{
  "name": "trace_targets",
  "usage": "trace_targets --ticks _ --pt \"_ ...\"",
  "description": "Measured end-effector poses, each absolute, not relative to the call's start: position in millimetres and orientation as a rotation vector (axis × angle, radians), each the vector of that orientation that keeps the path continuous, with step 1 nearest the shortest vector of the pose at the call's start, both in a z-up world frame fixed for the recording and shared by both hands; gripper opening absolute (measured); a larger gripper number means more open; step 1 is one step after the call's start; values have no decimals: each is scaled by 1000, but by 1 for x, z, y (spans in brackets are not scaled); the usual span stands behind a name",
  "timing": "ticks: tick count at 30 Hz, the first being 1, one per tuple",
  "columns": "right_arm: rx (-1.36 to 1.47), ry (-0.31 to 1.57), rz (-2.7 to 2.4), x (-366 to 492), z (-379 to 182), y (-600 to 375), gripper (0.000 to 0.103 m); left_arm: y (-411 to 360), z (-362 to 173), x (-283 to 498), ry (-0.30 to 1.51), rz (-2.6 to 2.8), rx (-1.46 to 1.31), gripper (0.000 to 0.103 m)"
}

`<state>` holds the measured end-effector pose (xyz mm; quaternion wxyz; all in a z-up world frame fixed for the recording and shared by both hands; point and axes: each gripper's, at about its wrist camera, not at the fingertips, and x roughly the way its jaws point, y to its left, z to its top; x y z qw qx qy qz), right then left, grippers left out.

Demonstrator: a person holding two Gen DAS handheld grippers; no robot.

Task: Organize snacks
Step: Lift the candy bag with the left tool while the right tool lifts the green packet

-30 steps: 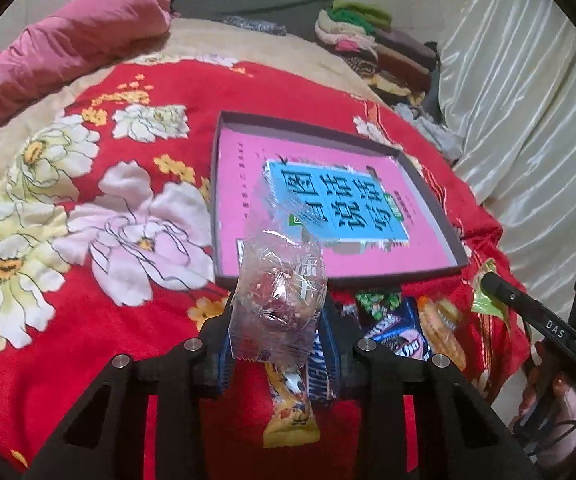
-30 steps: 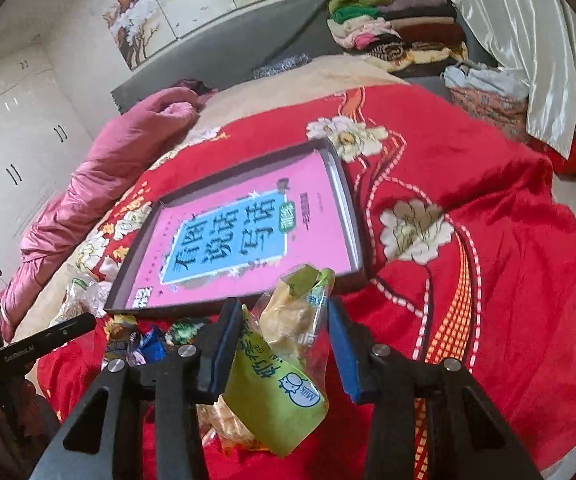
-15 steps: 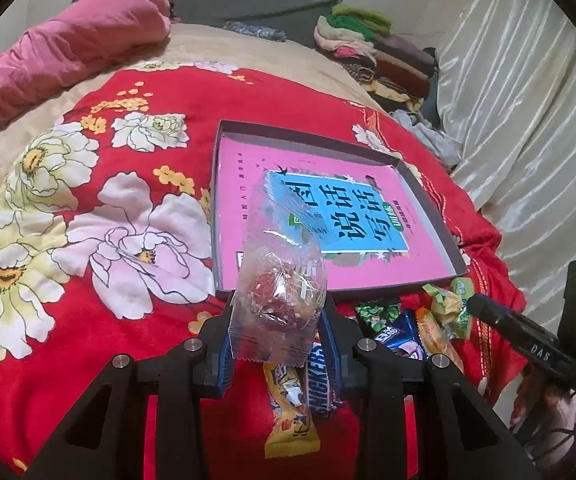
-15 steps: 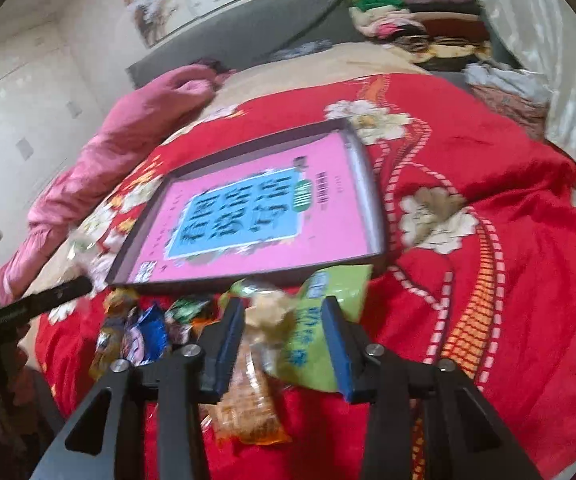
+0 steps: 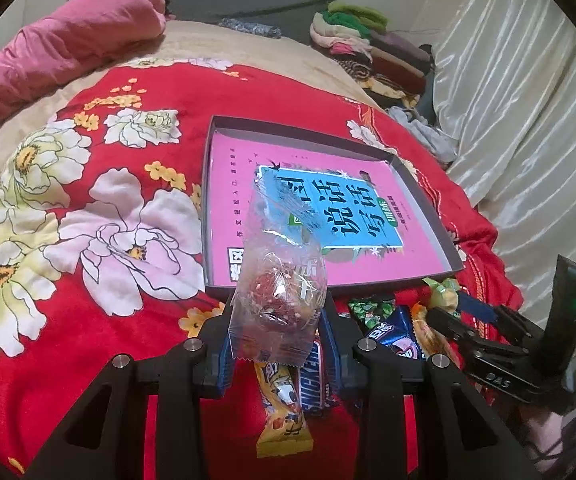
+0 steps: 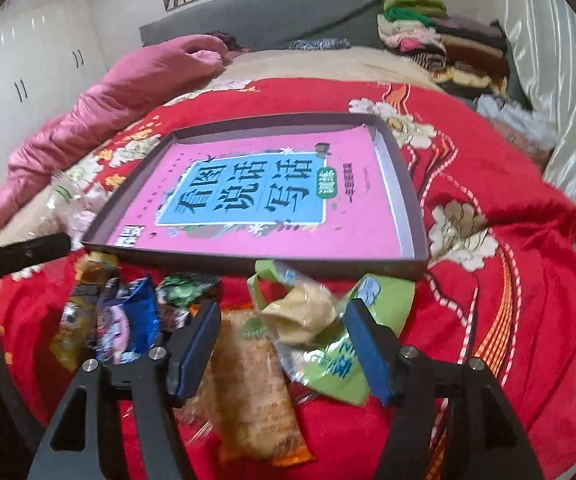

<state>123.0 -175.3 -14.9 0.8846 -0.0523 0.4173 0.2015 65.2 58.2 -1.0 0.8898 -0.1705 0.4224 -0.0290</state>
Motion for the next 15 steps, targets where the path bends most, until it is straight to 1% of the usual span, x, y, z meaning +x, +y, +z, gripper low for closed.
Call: trace_targets --ticks 2,3,4,5,6,8,10,15 --pt "-104 848 416 127 -17 -176 65 58 -1 65 878 -61 -354 37" --pt "-109 849 408 129 -18 -176 63 58 -2 66 877 -62 -354 37" --pt "-121 858 398 132 -22 -178 58 58 -2 66 877 -62 -355 37" --pt "-131 864 389 133 -25 -179 54 58 -2 67 877 -61 -355 37" --pt "-142 864 378 134 -27 -180 48 57 -2 68 878 -62 -356 37" --pt "-170 852 379 133 -30 -181 47 56 -3 70 876 -62 -357 37" --pt "-182 831 392 131 -28 -181 43 54 -2 73 873 -65 -358 37" --pt "-108 824 433 130 -17 -192 40 52 1 81 856 -69 -358 37"
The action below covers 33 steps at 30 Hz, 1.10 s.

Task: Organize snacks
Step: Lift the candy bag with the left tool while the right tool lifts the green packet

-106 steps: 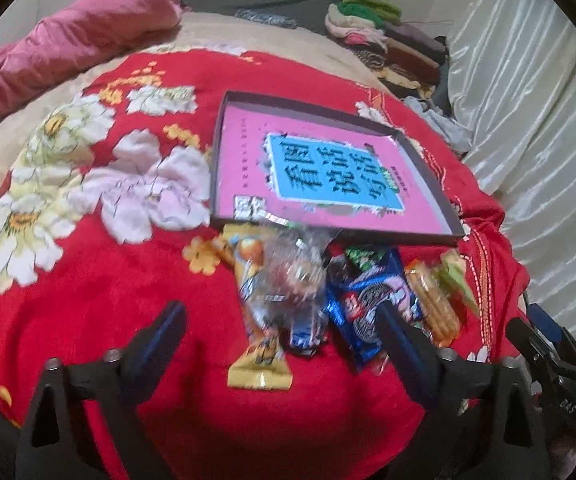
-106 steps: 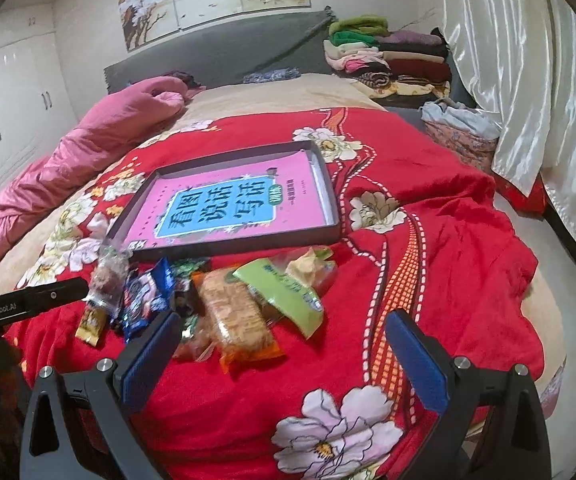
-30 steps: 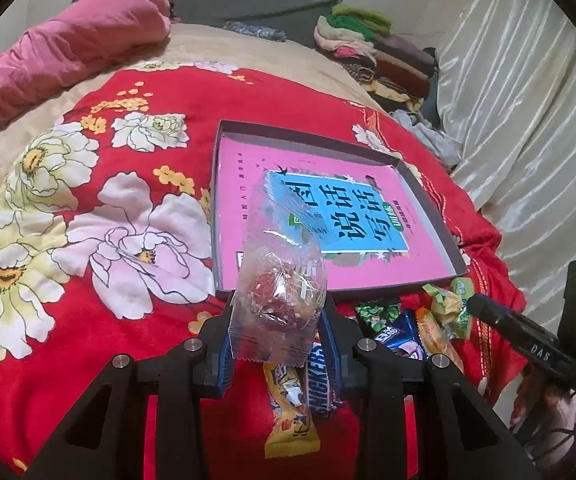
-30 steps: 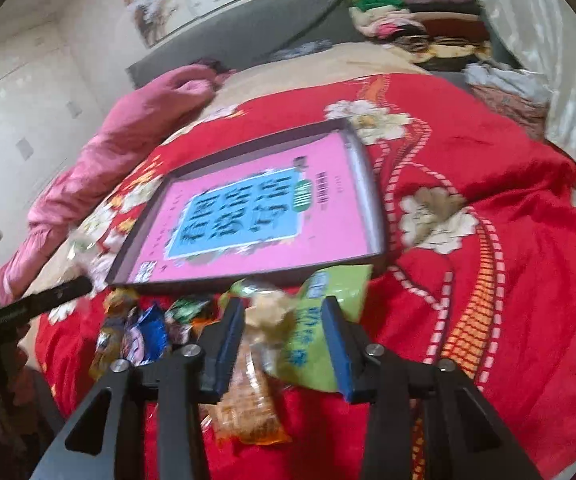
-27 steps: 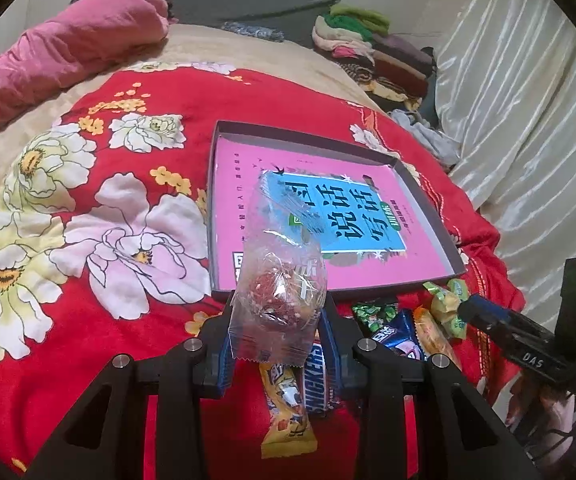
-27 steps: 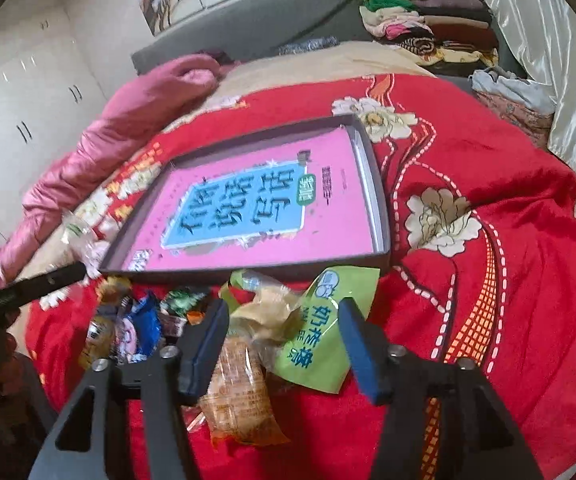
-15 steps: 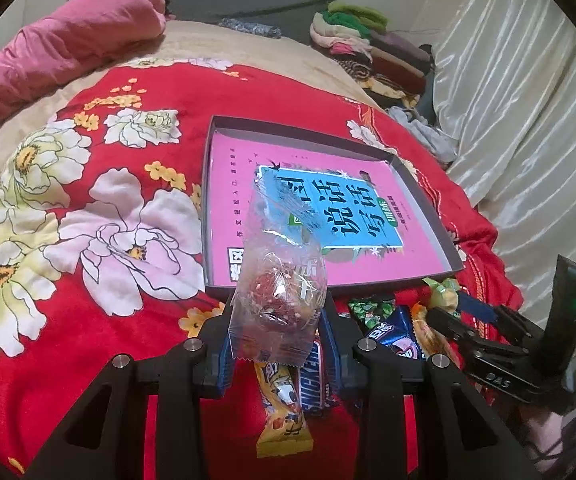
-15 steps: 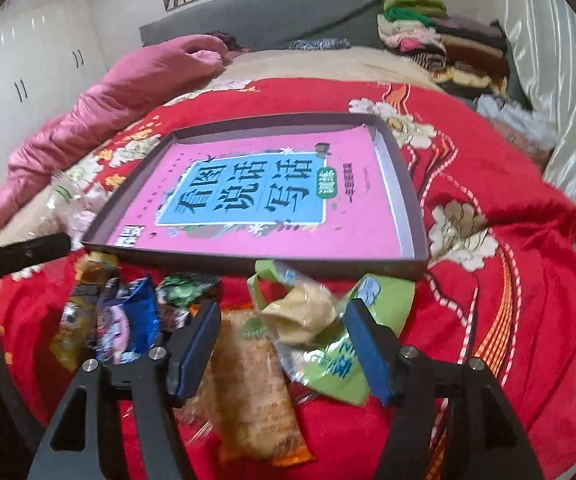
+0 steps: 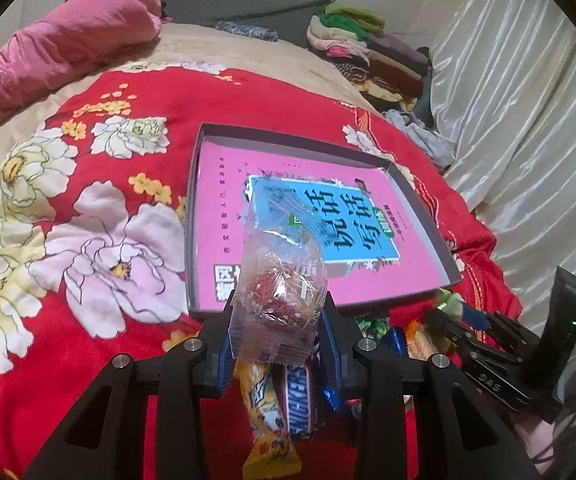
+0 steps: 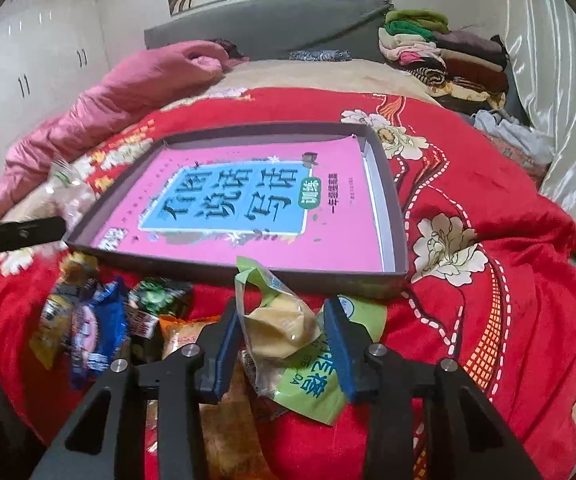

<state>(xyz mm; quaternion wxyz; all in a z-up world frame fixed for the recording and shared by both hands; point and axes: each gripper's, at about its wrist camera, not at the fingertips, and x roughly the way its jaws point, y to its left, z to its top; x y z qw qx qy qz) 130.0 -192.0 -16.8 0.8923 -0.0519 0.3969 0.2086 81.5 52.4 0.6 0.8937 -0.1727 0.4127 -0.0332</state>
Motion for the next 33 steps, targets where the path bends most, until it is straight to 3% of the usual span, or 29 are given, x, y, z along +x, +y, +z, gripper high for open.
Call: trace_targets --ticks 11,13,26,27,30,33 --pt "-3 749 470 132 25 -201 40 52 -1 97 850 -67 -362 37" --pt "2 732 472 137 30 -200 34 51 -2 99 851 -67 -358 37" --pt "6 747 458 157 21 -207 32 51 -18 119 888 -75 -343 37" --pt "1 747 455 153 22 -210 34 50 -18 120 887 -76 -341 37" --pt "34 759 413 144 23 -220 58 49 -18 123 881 -76 -333 37" --pt "69 777 390 138 21 -229 63 50 -17 126 880 -75 -326 37"
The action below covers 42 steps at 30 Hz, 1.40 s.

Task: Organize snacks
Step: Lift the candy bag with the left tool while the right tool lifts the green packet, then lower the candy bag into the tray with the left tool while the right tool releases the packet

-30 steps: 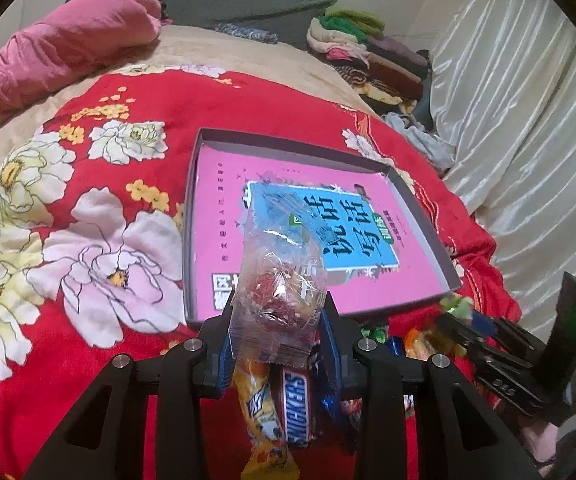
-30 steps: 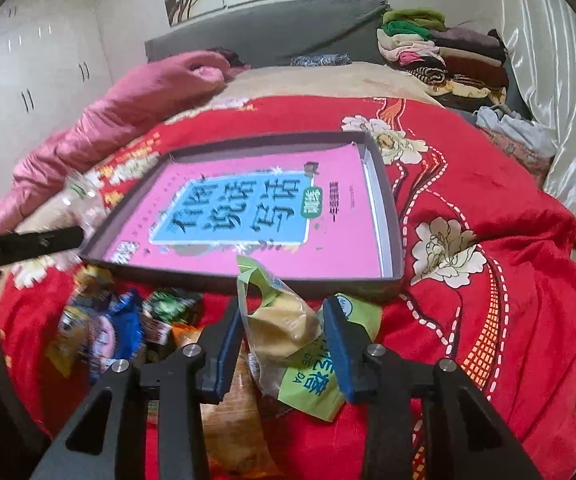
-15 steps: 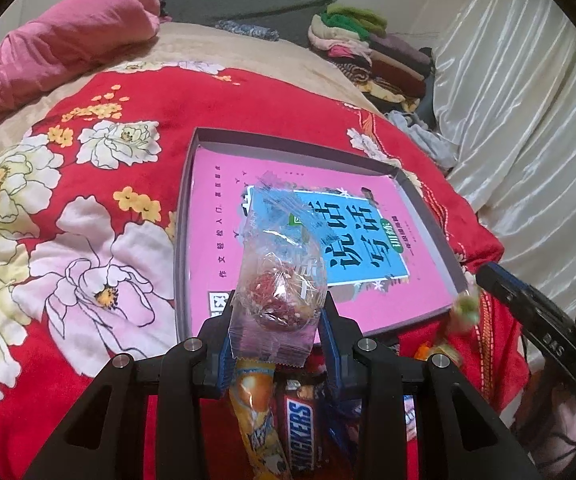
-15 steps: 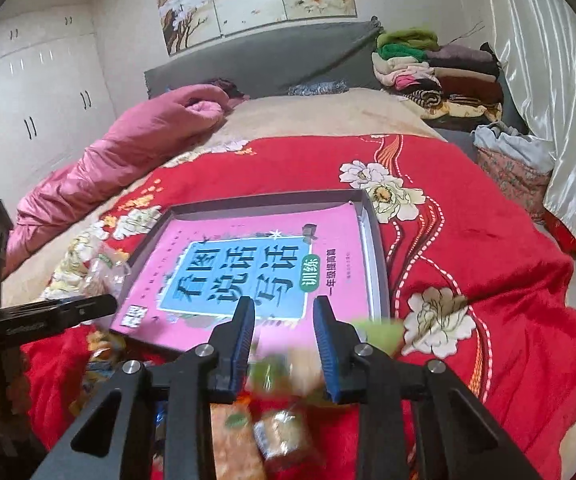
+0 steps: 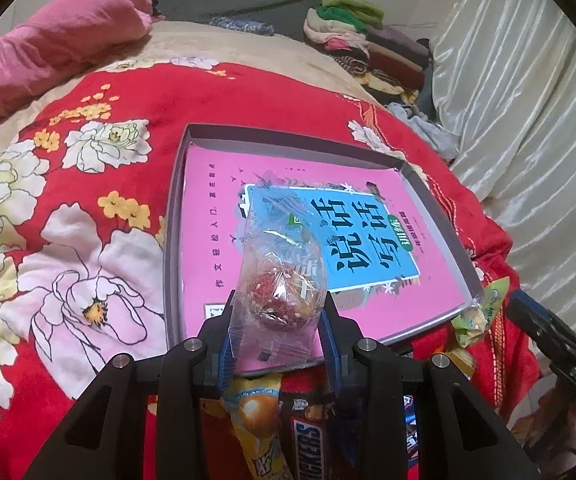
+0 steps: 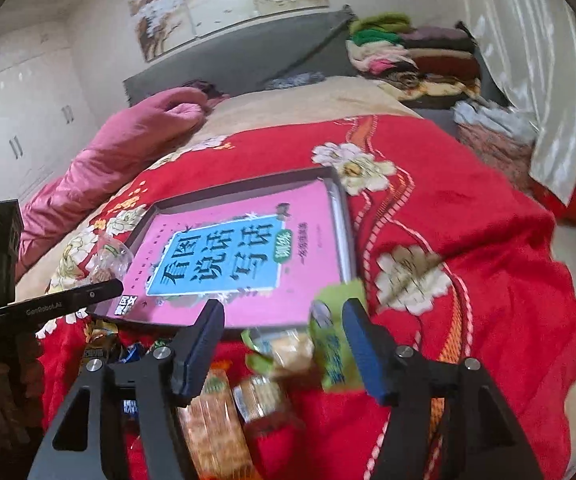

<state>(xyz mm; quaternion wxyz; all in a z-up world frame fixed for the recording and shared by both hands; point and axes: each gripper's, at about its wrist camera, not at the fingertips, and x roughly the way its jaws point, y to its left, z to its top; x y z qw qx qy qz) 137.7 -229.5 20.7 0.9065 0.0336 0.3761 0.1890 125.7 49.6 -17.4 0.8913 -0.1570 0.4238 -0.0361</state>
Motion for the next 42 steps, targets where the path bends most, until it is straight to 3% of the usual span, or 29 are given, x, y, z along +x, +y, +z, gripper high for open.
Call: trace_targets --ticks 8,12,18,23,25,28,42 --pt "28 875 343 142 -6 -231 69 49 -21 130 890 -86 -324 37" --pt "-29 901 348 148 -19 -221 80 48 -22 130 891 -90 -325 37" --pt "-17 902 362 158 -29 -220 80 48 -22 132 888 -91 -328 37" --pt "-34 896 384 158 -32 -214 59 47 -23 136 889 -92 -328 37" --pt "-23 896 419 154 -28 -213 44 48 -23 138 889 -94 -332 37" --pt "-6 892 439 147 -21 -215 34 49 -23 140 890 -95 -338 37" --pt "37 817 513 169 15 -189 34 57 -23 145 891 -94 -362 37"
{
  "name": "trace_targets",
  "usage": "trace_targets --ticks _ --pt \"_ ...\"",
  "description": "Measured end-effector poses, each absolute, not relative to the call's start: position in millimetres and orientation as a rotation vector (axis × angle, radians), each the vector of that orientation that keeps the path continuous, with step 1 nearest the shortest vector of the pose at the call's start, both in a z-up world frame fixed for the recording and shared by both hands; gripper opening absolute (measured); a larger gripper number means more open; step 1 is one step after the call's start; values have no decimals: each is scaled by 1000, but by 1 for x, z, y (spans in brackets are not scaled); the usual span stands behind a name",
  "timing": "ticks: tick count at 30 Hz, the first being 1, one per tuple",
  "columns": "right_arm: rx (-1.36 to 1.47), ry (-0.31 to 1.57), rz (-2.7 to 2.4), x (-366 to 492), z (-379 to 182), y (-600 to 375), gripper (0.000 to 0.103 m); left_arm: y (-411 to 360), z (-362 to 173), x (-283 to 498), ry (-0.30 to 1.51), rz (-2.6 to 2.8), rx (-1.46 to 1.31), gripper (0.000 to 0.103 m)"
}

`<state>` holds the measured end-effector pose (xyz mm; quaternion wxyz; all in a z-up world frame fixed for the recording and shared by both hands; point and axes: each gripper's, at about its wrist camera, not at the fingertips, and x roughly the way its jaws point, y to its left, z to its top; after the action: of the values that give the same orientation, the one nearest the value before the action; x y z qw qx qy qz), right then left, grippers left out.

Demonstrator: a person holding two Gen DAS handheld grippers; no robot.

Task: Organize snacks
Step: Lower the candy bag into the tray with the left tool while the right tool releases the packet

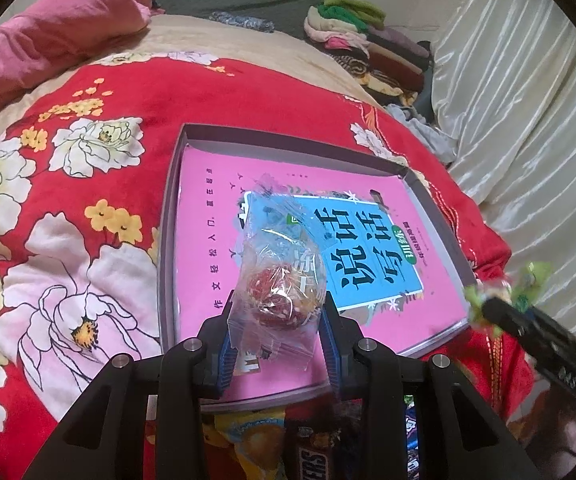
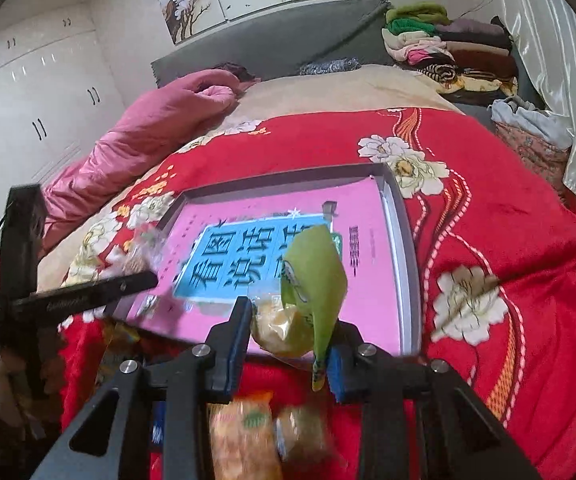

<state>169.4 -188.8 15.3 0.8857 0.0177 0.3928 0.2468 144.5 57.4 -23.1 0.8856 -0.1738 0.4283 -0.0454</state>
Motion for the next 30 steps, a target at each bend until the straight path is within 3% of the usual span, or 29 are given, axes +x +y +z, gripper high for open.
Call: trace_targets --ticks 18,25,30 --pt "25 911 442 196 -17 -187 35 51 -35 151 944 -103 -336 38" --pt "25 909 407 194 -15 -196 48 50 -37 150 956 -102 -335 42" --pt "21 900 377 190 -12 -202 49 51 -36 149 956 -103 -336 45"
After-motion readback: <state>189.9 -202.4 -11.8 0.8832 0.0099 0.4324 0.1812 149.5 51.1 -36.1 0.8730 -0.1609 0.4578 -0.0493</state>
